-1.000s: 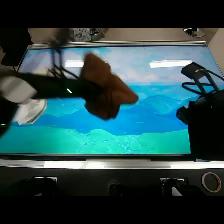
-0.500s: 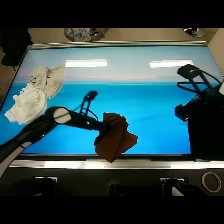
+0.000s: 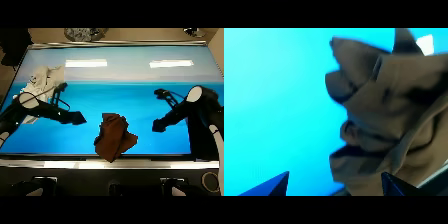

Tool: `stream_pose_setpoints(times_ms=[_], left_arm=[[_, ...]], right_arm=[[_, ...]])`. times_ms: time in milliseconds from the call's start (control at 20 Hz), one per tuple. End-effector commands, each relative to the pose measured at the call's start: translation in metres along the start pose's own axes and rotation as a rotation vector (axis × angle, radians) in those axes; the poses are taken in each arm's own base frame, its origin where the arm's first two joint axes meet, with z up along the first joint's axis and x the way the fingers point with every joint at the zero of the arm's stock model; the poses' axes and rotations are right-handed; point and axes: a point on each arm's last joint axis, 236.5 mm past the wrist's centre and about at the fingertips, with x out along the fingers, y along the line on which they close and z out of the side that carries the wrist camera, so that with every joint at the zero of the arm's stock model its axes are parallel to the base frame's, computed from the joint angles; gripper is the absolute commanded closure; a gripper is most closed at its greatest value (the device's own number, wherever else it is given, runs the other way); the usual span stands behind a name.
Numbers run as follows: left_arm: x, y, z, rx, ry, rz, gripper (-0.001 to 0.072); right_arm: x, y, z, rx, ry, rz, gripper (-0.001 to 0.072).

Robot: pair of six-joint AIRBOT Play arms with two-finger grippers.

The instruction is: Fold the shirts.

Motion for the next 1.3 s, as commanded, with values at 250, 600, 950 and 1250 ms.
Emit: stream_pose_setpoints(times_ms=[250, 600, 950, 1250], left_arm=[[0.094, -0.022, -0.074, 0.024, 0.058, -0.155, 0.0101], [0.113, -0.006, -0.049, 0.085, -0.054, -0.066, 0.0272], [0.116, -0.015, -0.058, 0.129, -0.022, -0.081, 0.0677], [0.116, -0.018, -0.065, 0.122, 0.009, -0.097, 0.0677]], right_arm=[[0.064, 0.038, -0.027, 0.095, 0.038, 0.219, 0.0022], [0.062, 0.044, -0.018, 0.107, 0.002, 0.248, 0.0023], [0.088, 0.048, 0.014, 0.223, -0.076, 0.354, 0.0023], [0.129, 0.060, 0.029, 0.244, -0.046, 0.386, 0.0050]])
